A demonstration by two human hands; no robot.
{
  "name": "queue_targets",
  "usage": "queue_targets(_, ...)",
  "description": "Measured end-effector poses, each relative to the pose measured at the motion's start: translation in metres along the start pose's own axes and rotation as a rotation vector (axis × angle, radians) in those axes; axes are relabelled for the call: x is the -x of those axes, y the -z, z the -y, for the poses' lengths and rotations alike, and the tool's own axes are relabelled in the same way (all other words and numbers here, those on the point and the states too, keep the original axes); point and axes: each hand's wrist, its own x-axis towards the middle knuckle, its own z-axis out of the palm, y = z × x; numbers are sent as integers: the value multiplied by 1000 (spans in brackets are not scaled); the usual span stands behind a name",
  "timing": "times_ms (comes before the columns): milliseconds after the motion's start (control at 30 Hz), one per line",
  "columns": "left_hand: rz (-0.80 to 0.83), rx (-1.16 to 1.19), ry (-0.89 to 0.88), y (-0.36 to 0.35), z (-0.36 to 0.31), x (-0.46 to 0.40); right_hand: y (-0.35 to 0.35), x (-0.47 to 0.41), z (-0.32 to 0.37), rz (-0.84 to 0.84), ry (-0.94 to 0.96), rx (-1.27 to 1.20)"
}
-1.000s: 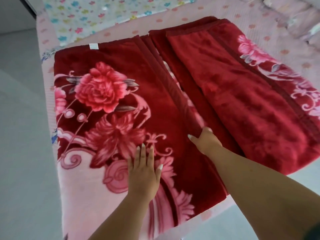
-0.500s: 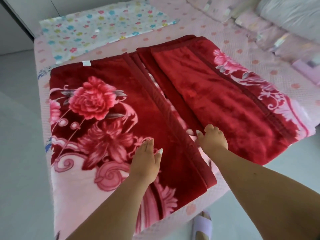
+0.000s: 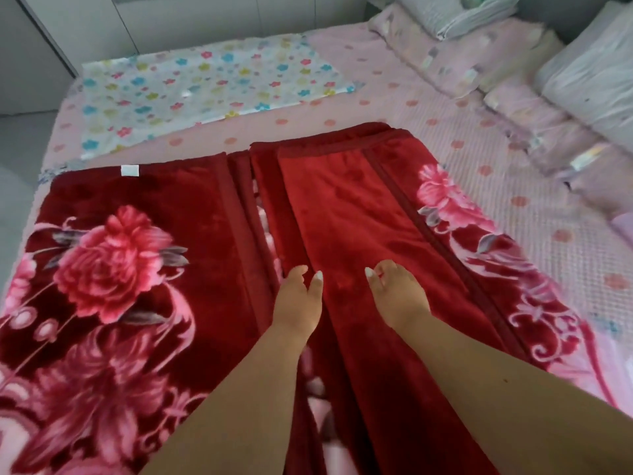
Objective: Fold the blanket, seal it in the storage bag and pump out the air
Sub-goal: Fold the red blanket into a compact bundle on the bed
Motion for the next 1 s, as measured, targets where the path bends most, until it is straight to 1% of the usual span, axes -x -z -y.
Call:
queue_targets(167, -17, 53, 101, -22, -7, -53, -8, -40, -16, 9, 40, -36)
queue_targets(300, -37, 142, 102, -32, -12, -91, -22, -53, -19, -35, 105, -72)
queue_targets(433, -35, 339, 98, -41, -22, -125, -34, -66, -17, -84, 143, -122)
queue_targets(500, -20, 392, 86, -39, -27, -136, -38, -71, -13, -93, 143, -149)
queue_targets(567, -69, 402, 47, -30, -30, -148, -40, -74, -5, -102, 140, -179)
queue_targets(667, -189, 407, -25, -4, -25, -156, -41, -76, 15, -118, 189, -205)
queue_targets(733, -304, 436, 11, 12, -9, -158, -43, -74, 27, -86, 246, -203)
queue_targets(800, -381, 413, 131, 21, 9, -153, -49, -71, 33, -8, 290, -193)
queue_targets(867, -355, 326, 179, 21, 27, -149, -58, -69, 30, 80, 314, -132)
queue_targets(967, -229, 263, 117, 15, 29, -141, -70, -64, 16, 180, 318, 10)
queue_targets(1000, -222, 268, 107, 13, 28, -138, -71, -62, 13, 198, 319, 30)
